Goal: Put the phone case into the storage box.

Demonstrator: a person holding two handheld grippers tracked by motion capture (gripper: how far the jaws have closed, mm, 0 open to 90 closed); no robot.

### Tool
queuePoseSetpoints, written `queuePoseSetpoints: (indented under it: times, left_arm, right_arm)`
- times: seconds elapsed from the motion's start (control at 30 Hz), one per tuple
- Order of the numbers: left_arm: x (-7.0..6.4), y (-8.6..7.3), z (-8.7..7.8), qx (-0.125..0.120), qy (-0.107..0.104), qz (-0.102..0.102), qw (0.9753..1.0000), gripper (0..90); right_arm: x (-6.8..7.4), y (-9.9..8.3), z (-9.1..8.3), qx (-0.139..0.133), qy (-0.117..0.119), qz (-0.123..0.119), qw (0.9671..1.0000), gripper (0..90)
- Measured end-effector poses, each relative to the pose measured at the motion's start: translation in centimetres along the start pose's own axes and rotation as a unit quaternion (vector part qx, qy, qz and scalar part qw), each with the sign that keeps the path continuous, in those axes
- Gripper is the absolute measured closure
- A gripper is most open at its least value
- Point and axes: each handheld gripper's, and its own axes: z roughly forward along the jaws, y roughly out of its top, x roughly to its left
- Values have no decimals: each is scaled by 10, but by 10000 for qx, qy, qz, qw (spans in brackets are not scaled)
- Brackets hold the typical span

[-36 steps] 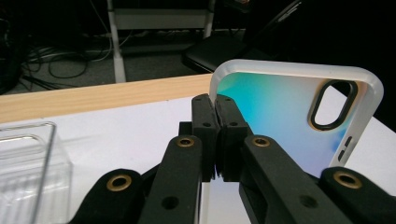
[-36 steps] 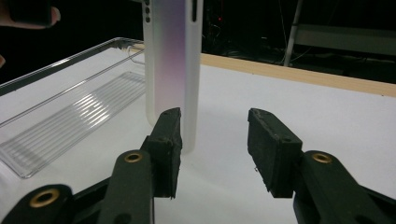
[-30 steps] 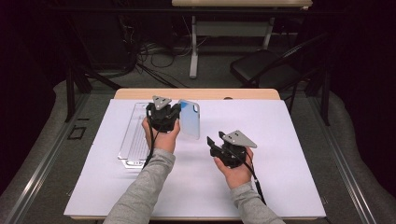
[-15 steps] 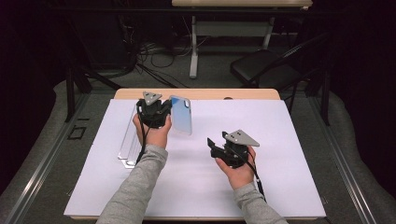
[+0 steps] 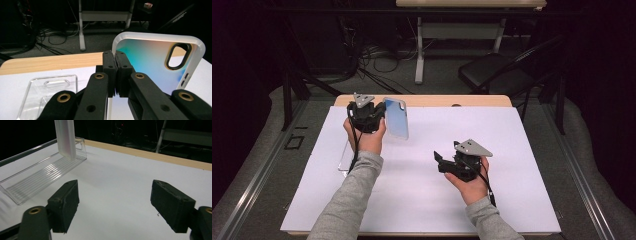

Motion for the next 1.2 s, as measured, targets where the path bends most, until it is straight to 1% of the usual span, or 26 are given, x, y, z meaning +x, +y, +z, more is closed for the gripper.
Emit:
queuePoseSetpoints:
  times: [0.2,0.23,0.4,0.53,0.6,0.63,0.83,1.0,1.2]
  left_arm:
    - [9,5,-3,-36,84,-22,10000,887]
    - [11,5,-4,-28,106,-21,9999,887]
    - [19,9,-6,-58,181,-39,9998,887]
    - [25,12,-6,-84,260,-28,9996,887]
    - [28,14,-7,-84,301,-24,9995,887]
    - [29,15,-7,-93,320,-18,9994,887]
    - [39,22,-5,-139,424,-29,9990,887]
    - [47,27,-1,-121,518,-37,9986,888]
    - [58,32,6,-179,660,-91,9976,888]
  right_arm:
    - [-2,1,-5,-52,73,-37,10000,159]
    - [-2,1,-6,-65,74,-7,10000,156]
    - [-4,1,-11,-108,59,-7,9999,143]
    - [-8,0,-15,-87,76,69,9999,137]
    - [-11,-1,-17,-89,90,147,9998,137]
    - [-12,-1,-17,-98,84,143,9998,138]
    - [-18,-1,-21,-103,73,340,9993,138]
    - [-21,-1,-22,-100,65,376,9992,138]
    - [-23,-3,-22,-81,5,399,9992,139]
